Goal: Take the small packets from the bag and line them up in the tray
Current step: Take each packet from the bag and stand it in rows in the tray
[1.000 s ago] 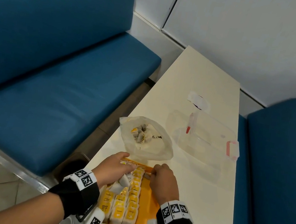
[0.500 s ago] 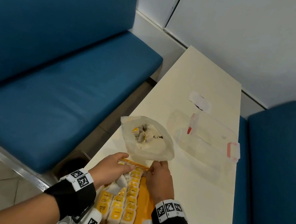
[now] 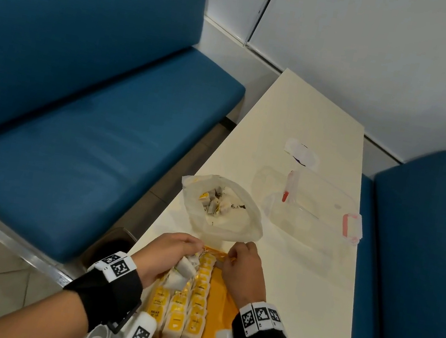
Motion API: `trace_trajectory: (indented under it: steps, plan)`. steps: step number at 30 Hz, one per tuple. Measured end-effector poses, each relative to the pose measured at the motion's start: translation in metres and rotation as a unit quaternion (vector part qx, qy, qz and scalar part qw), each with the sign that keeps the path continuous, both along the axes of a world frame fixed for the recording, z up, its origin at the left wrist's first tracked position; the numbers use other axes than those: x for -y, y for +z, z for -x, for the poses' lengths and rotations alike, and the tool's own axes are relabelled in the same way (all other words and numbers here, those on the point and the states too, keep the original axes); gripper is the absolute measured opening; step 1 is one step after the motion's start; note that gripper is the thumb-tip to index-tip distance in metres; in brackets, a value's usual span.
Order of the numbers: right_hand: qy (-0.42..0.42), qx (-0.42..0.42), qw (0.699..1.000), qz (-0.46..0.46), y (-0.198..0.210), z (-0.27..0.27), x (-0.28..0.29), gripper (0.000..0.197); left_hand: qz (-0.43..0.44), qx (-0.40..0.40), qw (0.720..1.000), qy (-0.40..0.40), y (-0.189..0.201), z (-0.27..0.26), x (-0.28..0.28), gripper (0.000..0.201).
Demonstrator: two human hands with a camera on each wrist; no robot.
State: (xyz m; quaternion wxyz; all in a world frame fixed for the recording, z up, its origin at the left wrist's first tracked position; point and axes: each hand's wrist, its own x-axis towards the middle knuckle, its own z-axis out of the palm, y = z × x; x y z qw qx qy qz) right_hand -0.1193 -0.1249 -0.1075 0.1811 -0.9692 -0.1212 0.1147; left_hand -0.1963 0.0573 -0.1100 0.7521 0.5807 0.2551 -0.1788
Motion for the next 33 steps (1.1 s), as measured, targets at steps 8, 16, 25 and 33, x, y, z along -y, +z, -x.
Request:
trace_trajectory:
  steps: [8, 16, 25, 33]
  plan:
    - [0.021, 0.006, 0.993, -0.113, 0.028, 0.022, 0.006, 0.008, 0.228, -0.065, 0.968, 0.078, 0.012, 0.002, 0.002, 0.026]
    - [0.195, 0.002, 0.949, -0.248, 0.063, 0.056, -0.008, 0.022, 0.274, -0.077, 0.949, 0.138, 0.016, -0.005, 0.008, 0.021]
    - [0.249, 0.104, 0.957, -0.103, 0.047, 0.064, -0.013, 0.034, 0.287, -0.063, 0.942, 0.164, 0.018, -0.004, 0.012, 0.024]
    - [0.238, 0.103, 0.953, -0.158, 0.038, 0.067, -0.022, 0.012, 0.278, -0.072, 0.947, 0.143, 0.016, 0.000, 0.018, 0.025]
